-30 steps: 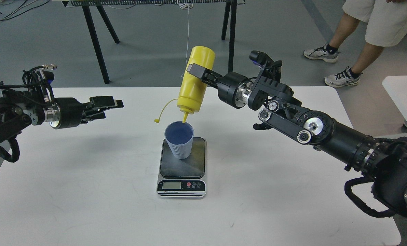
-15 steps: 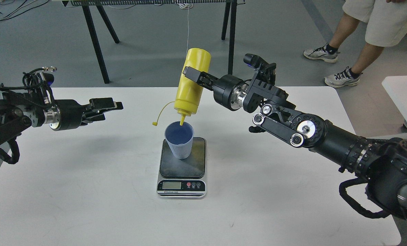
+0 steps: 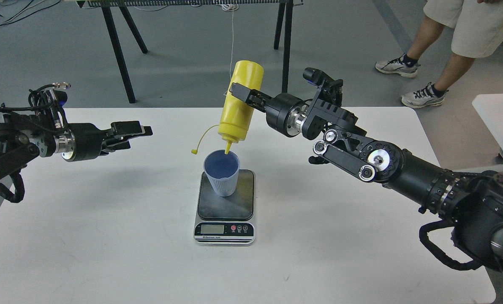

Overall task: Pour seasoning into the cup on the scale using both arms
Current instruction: 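Raise the yellow bottle upright away from the cup, then lower the yellow bottle back onto the table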

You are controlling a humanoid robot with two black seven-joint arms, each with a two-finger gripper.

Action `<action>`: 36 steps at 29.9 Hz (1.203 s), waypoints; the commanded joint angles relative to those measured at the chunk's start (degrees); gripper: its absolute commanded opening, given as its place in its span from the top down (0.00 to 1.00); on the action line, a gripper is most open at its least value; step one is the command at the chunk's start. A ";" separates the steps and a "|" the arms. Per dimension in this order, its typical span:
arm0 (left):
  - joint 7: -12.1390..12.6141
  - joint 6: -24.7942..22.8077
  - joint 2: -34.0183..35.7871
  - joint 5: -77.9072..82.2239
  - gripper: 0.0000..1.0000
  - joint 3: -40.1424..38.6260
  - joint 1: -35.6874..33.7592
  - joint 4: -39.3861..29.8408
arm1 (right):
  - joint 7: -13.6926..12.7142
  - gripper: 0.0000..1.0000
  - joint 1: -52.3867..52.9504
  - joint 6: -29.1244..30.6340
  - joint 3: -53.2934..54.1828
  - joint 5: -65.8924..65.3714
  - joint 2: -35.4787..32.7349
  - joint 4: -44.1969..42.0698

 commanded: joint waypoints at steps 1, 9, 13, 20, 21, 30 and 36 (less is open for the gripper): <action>0.00 0.00 -0.12 0.12 0.01 0.03 0.00 0.00 | -0.44 0.94 -0.25 0.30 4.71 3.09 0.22 0.00; 0.00 0.00 -0.12 0.21 0.01 0.12 -0.09 0.00 | -3.86 0.94 0.28 2.40 15.59 22.68 -0.22 0.88; 0.00 0.00 -0.03 0.30 0.01 0.21 0.00 0.00 | -7.46 0.94 -0.51 6.53 25.53 32.53 -1.79 0.70; 0.00 0.00 -0.12 0.30 0.01 0.12 -0.09 0.17 | -15.99 0.94 -6.39 11.55 40.04 58.27 -8.21 0.79; 0.00 0.00 -0.12 0.39 0.01 0.12 -0.09 0.17 | -17.21 0.94 -7.79 11.72 41.97 61.35 -9.44 0.88; 0.00 0.00 -0.39 0.30 0.01 0.03 -0.35 0.26 | -24.69 0.94 -26.15 18.39 49.90 88.07 -17.62 3.95; 0.00 0.00 -0.47 0.30 0.01 0.03 -0.09 0.26 | -27.07 0.94 -37.85 25.08 50.16 96.18 -19.29 7.99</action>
